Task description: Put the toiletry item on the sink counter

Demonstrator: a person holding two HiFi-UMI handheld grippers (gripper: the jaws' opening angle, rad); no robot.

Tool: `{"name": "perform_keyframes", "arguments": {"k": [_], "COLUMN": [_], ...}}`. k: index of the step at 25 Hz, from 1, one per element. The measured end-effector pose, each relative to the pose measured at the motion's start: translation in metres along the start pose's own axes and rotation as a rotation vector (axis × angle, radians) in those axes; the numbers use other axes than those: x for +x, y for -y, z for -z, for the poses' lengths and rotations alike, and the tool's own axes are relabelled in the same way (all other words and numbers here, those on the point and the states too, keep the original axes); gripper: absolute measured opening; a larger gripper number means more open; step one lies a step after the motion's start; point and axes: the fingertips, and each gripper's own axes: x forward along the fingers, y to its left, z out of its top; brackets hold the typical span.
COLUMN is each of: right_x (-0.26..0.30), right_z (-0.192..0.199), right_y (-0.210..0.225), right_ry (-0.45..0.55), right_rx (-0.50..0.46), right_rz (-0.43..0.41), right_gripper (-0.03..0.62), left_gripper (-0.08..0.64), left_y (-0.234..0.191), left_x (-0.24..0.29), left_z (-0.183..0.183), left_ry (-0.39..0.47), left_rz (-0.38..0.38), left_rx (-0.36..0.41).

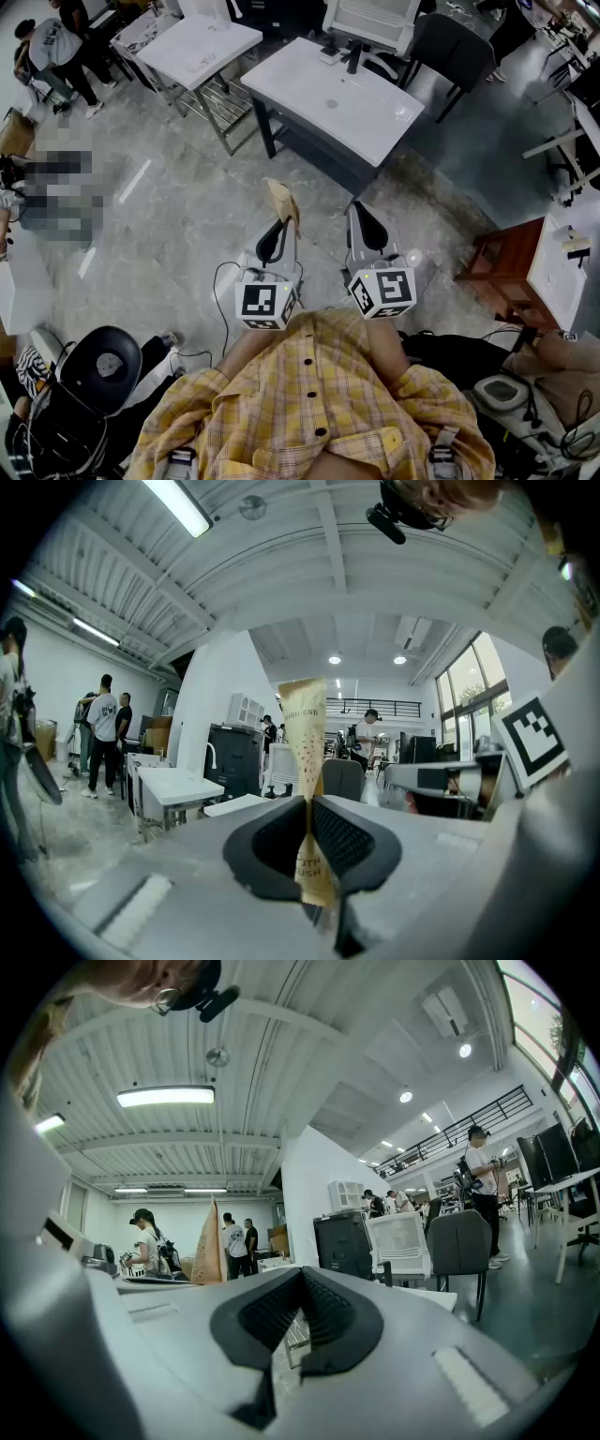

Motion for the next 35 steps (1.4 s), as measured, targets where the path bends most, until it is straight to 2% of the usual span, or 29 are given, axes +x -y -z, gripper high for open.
{"name": "perform_keyframes", "arguments": {"k": [6,14,20,27,35], "right_x": [0.003,0.006,0.021,0.073,0.181], "right_z": [-0.003,0.011,0.021,0.033,0.022], "right_y": [-0.010,-0.032,-0.035,-0.018,0.038], "right_ry": [0.015,-0.001,-0.020,-0.027,-0.009], "right_rx": [0.007,-0.021,-0.021,-0.012,0.011], "right_rz": [-0.006,0.031,0.039,0.031,0.014], "right_gripper": [0.002,0.002,0.003,0.002,0.002], "left_gripper": [0.028,0.028,0.028,0.028,0.028], "left_y": [-0.009,-0.030,-0.050,-0.080,-0.125], "left_x": [-0.004,-0.014,-0.005,0.046,0.157], "left_z": [-0.003,0.007,0.015,0.024,0.006], "left_ry": [0.008,0.010,-0.002,-0.025,-0.041], "left_rz": [0.004,0.039,0.034,0.032,0.023], "left_rx": [-0.003,-0.009,-0.032,-0.027,0.015]}}
